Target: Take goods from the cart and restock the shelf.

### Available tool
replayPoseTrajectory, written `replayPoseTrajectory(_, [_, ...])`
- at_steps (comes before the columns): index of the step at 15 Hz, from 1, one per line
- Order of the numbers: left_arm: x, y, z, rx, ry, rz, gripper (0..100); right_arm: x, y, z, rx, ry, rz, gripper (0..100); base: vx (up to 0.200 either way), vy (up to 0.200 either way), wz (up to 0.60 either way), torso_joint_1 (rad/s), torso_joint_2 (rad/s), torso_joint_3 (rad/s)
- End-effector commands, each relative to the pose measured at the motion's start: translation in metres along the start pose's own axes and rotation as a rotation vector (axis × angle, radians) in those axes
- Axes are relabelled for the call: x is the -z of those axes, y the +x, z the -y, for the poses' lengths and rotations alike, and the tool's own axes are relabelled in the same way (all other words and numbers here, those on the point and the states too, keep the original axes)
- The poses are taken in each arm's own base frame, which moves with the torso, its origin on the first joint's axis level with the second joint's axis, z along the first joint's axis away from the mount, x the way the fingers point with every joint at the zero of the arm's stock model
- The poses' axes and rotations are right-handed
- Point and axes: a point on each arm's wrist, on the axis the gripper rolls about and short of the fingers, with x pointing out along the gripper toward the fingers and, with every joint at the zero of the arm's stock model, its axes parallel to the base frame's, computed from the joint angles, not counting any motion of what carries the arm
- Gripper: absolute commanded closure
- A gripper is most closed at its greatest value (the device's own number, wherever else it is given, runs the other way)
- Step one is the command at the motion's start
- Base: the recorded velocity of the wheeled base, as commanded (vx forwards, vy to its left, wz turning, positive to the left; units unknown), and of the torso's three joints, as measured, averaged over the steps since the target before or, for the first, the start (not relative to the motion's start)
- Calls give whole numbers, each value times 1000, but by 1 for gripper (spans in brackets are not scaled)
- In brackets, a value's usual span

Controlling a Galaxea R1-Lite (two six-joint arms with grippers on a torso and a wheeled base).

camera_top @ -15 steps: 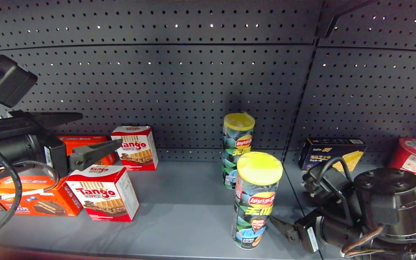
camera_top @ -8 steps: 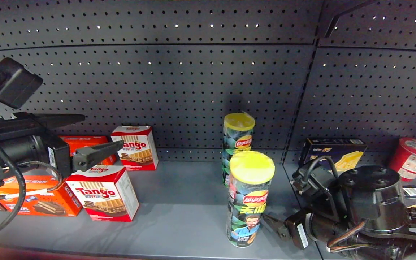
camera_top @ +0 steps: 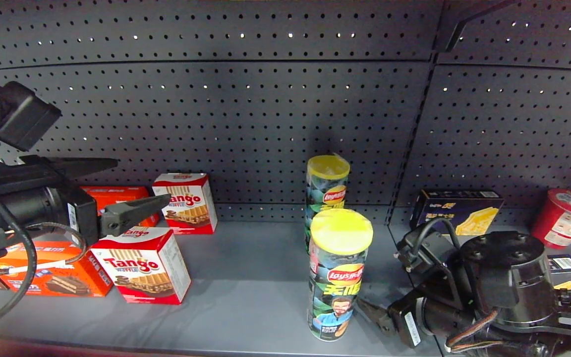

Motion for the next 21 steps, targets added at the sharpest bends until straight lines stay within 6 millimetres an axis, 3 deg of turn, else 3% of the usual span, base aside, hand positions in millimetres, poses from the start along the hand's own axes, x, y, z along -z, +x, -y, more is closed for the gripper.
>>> replayPoseTrajectory(1, [0, 1, 0, 0, -1, -2, 0, 0, -1, 0, -1, 0, 3, 0, 0, 0, 0, 0, 0, 0])
replayPoseTrajectory(15, [4, 1, 0, 3, -4, -13, 0, 2, -5, -6, -27, -12, 10, 0, 0, 0, 0, 0, 0, 0])
replayPoseTrajectory(21, [5, 2, 1, 9, -1, -15, 0, -4, 5, 7, 27, 20, 10, 0, 0, 0, 0, 0, 0, 0])
